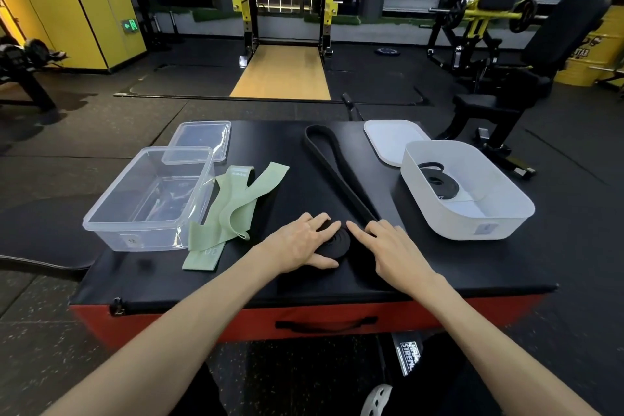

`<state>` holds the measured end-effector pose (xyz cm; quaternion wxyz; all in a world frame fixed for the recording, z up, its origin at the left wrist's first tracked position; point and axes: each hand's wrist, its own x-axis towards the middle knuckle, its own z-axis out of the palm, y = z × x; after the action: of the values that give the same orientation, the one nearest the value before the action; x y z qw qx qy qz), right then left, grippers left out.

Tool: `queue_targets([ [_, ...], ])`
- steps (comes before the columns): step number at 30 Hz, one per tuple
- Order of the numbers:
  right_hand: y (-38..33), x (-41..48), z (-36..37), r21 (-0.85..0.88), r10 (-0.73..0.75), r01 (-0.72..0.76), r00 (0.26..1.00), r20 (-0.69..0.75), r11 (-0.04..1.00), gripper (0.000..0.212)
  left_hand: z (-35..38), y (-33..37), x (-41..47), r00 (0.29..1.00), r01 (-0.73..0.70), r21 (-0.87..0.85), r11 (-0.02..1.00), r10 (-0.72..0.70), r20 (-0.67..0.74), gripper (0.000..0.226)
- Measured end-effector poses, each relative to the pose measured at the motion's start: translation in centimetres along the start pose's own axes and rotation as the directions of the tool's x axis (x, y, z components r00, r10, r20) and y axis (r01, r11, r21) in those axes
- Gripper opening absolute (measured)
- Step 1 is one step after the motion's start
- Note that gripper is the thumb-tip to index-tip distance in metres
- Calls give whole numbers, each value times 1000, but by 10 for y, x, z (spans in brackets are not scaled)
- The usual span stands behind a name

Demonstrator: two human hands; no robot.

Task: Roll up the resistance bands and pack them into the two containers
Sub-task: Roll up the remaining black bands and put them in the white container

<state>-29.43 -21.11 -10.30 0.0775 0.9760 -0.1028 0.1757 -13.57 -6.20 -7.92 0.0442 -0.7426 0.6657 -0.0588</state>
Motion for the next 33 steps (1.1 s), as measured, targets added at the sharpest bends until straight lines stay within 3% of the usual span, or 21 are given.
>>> queue_targets([
  [3, -3, -1, 2, 34, -12, 13, 1000, -18, 999, 74, -1, 9, -1, 998, 56, 117, 992, -52, -33, 84],
  [10, -10, -2, 6, 107, 3, 7, 996, -92, 994, 52, 5, 24, 6, 979, 201, 165, 966, -203, -7, 88],
  [15, -12, -2, 10, 77, 8, -1, 996, -91, 997, 60, 14, 36, 8, 939, 342, 92, 935, -342, -15, 91],
  [20, -14, -1, 10, 90, 14, -4, 993, -115, 996, 62, 12, 39, 4, 928, 370, 11, 929, -369, -48, 89],
  [23, -15, 2, 8, 90, 16, -5, 992, -123, 996, 58, 3, 27, 1, 952, 297, -117, 948, -303, -37, 90],
  [28, -10, 1, 6, 170, -1, 20, 994, -108, 985, 50, -16, -4, 2, 999, -28, -324, 946, 40, 29, 92],
  [33, 4, -9, 1, 216, 12, -12, 1000, 5, 976, 52, -14, -12, 16, 983, -136, -236, 962, 162, 92, 87],
])
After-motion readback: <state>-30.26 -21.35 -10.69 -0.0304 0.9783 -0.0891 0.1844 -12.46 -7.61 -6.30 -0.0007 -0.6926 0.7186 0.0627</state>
